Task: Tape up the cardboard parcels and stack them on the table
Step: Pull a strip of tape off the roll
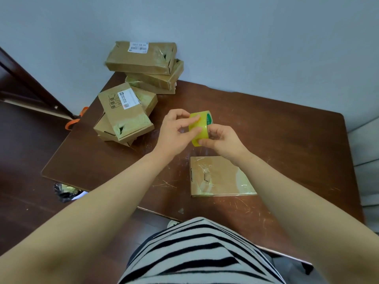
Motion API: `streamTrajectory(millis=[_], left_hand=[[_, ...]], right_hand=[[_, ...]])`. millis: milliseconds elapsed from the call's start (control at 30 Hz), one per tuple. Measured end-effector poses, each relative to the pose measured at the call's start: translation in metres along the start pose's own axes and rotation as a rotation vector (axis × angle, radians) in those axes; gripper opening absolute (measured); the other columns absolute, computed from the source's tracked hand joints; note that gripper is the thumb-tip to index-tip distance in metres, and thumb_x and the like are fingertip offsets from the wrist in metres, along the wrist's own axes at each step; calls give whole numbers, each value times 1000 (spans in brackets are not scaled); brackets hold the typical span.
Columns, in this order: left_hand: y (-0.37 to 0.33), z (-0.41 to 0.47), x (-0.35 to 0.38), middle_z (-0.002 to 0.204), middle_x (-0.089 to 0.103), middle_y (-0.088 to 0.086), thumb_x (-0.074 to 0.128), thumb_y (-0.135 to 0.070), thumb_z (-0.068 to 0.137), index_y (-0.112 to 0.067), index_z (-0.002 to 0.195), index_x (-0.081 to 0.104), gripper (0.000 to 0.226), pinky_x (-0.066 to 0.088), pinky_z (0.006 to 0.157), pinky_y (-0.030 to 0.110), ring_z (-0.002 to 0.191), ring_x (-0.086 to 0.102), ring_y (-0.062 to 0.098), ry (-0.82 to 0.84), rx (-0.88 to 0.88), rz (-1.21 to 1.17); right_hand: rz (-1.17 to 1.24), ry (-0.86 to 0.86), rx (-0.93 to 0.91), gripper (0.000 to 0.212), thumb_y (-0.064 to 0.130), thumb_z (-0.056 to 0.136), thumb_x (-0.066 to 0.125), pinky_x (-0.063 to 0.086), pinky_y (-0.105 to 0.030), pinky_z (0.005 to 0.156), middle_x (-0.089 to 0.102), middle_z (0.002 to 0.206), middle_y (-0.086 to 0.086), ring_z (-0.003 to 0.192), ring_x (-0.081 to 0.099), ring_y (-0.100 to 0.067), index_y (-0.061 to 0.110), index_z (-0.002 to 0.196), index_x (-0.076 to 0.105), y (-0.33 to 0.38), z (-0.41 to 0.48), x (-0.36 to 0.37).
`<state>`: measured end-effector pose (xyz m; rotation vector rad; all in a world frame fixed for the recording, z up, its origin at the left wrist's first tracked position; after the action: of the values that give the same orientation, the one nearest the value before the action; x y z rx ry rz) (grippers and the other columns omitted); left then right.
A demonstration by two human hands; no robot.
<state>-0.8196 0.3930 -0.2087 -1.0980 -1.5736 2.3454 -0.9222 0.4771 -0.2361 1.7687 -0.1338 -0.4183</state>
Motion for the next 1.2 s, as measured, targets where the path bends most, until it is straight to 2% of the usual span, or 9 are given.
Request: streamTrajectory(millis=[167, 233, 400, 533, 667, 800, 900, 1067, 1200], left_hand=[[5, 0, -1, 104, 56, 0, 75, -8, 79, -8, 102, 73, 24, 51, 90, 41, 107, 54, 26, -41, -50, -119], [3, 2, -1, 102, 58, 1, 75, -8, 78, -10, 99, 74, 21, 50, 90, 46, 104, 57, 26, -61, -62, -140], [-2, 9, -1, 98, 59, -1, 72, -11, 82, -11, 93, 75, 11, 51, 88, 42, 98, 59, 23, -60, -48, -103], [-7, 14, 4, 98, 54, -1, 61, -12, 91, -4, 93, 69, 11, 47, 83, 36, 96, 56, 24, -26, 33, 71], [-2, 18, 6, 98, 53, -1, 51, -14, 96, -7, 95, 64, 15, 42, 86, 34, 99, 53, 23, -6, 17, 168], [3, 18, 5, 103, 60, 3, 46, -17, 99, -10, 97, 61, 16, 39, 82, 29, 98, 50, 19, -37, -33, 189], [4, 20, 4, 103, 57, -1, 44, -19, 100, -14, 98, 58, 15, 33, 76, 20, 93, 48, 11, -55, -59, 179], [10, 26, 1, 95, 60, -2, 49, -17, 98, -11, 98, 61, 14, 40, 69, 14, 82, 52, 9, -24, -116, 27], [19, 31, 2, 88, 65, 0, 52, -9, 92, -19, 86, 64, 17, 44, 60, 22, 81, 57, 11, 67, -333, -364]], right_hand=[[-27, -4, 49, 18, -5, 81, 68, 53, -28, 86, 69, 94, -9, 88, 63, -18, 2, 98, 67, -2, 4, -5], [-32, -8, 62, 18, -3, 81, 69, 53, -26, 85, 69, 93, -7, 88, 63, -17, 4, 97, 68, -3, 5, -6], [-71, 6, 84, 20, 1, 82, 69, 52, -31, 90, 69, 98, -6, 95, 64, -20, 6, 101, 68, 0, 8, -9], [-84, 14, 70, 21, 5, 84, 68, 51, -34, 92, 69, 104, -10, 100, 63, -23, 3, 105, 67, 5, 9, -10], [-125, 23, 57, 29, 18, 93, 59, 47, -39, 79, 60, 90, -30, 79, 52, -23, -10, 100, 60, 3, 10, -5], [39, 29, 81, 22, 20, 97, 53, 53, -25, 63, 70, 73, -5, 66, 66, -12, 4, 88, 64, 3, 10, -1], [143, 19, 85, 24, 23, 98, 50, 48, -14, 53, 70, 62, 7, 58, 65, -1, 14, 81, 64, 5, 12, -2], [124, 25, 56, 28, 26, 100, 47, 49, -17, 55, 69, 64, 2, 58, 64, -5, 10, 85, 64, 13, 11, -6], [81, 43, 26, 32, 26, 99, 48, 51, -30, 61, 68, 77, -17, 62, 65, -16, -2, 97, 62, 18, 13, -10]])
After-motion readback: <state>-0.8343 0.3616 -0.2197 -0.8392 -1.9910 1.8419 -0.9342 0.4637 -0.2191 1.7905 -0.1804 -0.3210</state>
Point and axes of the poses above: each hand's wrist, its own z-axis towards the middle knuckle, its own x-axis out of the palm, y = z × x, the point moved 8 cm from there along z, towards the middle knuckle
